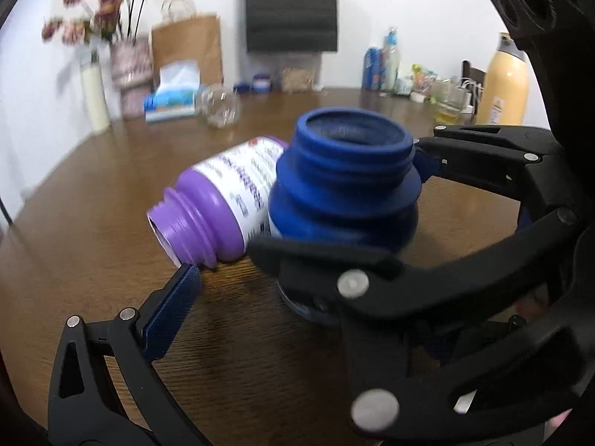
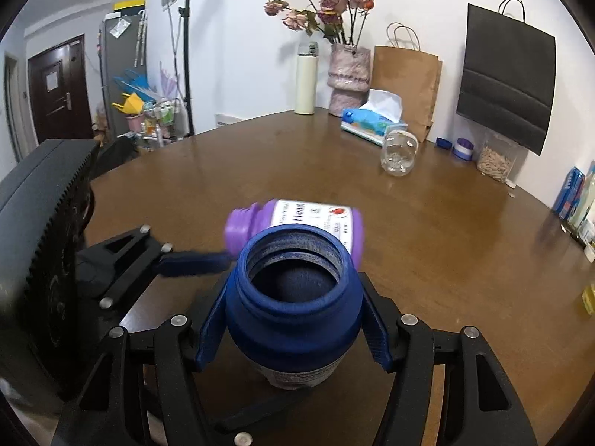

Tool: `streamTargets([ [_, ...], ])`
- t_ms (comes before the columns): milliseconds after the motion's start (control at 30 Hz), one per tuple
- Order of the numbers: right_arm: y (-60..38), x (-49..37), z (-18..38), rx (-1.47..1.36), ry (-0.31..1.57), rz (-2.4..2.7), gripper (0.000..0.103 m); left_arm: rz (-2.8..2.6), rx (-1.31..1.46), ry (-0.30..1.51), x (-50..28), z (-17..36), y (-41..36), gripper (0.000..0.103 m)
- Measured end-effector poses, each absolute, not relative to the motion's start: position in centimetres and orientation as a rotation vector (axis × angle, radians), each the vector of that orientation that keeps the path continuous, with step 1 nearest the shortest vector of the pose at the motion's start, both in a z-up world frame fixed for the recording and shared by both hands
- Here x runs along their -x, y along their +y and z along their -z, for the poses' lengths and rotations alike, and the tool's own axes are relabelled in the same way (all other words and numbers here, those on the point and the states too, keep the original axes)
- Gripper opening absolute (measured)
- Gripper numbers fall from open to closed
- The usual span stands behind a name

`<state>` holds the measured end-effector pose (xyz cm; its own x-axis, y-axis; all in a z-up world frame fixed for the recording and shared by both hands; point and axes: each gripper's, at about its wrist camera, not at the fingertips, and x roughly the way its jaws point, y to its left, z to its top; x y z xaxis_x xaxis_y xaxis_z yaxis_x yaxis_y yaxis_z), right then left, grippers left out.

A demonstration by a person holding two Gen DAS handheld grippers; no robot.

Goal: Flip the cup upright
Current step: 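Rotate the bottle cap-up with the right tool and lower it onto the table, then open the right tool and pull both tools back from the bottle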

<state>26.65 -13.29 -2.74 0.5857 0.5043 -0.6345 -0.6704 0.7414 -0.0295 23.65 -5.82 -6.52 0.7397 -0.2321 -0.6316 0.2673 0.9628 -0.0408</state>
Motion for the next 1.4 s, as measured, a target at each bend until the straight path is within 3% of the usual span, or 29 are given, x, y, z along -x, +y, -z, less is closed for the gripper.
streamTargets([
  [367,-13.4,-27.6,2.4,0.239,0.653,-0.692,0.069,0.252,0.032,0.711,-24.3,6.6,-4.9,0.102],
  [467,-14.1,-27.4,1.6,0.213,0.642,-0.675,0.079,0.246,0.056,0.702,-24.4,6.4,-4.4,0.103],
  [800,-22.5,-23.8,-3.0,0.099,0.560,-0.584,0.081,0.201,0.023,0.566,-19.7,3.8,-1.1,0.103],
  [1400,-26.1,-22.0,-2.6,0.066,0.560,-0.462,0.082,0.018,0.025,0.438,-18.3,0.7,2.4,0.103],
])
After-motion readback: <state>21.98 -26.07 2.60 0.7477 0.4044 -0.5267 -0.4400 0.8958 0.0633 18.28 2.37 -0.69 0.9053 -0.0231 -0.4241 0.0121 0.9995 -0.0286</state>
